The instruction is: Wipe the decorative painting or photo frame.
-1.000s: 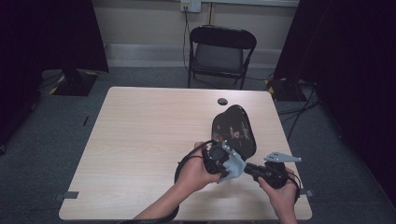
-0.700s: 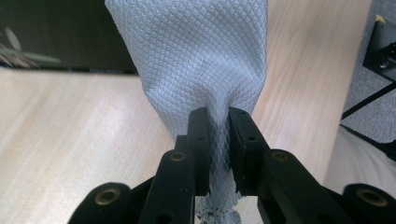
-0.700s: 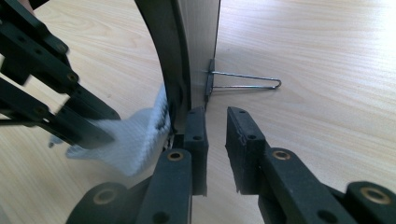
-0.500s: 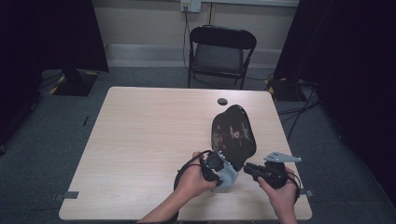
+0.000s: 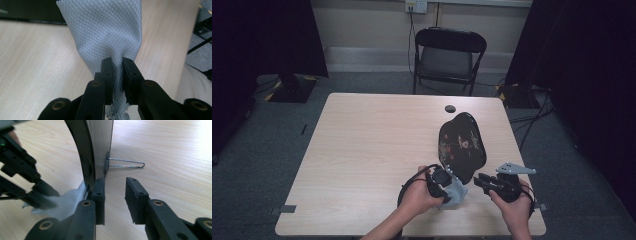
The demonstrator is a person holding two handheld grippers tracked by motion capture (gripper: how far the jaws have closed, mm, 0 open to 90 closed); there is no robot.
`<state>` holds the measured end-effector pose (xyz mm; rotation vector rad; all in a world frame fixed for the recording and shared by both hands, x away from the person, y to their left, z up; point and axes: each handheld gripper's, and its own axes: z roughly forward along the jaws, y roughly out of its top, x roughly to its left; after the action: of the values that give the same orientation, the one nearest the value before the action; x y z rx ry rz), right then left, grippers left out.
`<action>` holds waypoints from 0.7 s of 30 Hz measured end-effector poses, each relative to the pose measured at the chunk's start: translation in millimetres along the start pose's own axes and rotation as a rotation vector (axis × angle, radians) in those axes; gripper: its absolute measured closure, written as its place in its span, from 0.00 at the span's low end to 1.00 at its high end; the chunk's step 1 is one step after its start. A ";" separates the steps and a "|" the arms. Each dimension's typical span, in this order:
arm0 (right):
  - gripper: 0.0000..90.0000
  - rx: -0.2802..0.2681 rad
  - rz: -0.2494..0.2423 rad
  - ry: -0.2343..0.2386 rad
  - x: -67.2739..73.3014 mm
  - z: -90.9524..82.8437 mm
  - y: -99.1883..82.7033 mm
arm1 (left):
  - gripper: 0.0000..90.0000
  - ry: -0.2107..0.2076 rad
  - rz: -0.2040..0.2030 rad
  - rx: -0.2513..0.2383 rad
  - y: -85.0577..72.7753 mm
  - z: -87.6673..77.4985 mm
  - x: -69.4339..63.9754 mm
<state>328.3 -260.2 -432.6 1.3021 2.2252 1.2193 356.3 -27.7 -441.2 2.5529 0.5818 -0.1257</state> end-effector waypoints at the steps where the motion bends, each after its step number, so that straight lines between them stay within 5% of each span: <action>1: 0.76 0.000 0.002 -0.002 -0.3 0.0 -0.1 | 0.89 -0.003 0.006 0.001 0.5 -0.7 -1.2; 21: 0.71 -0.007 0.017 -0.025 -6.4 -4.5 -3.3 | 0.89 -0.063 0.090 0.016 9.9 5.5 -28.8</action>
<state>327.2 -268.6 -433.5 1.3285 2.1950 1.2084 334.6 -49.0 -435.6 2.5756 0.4432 -0.1793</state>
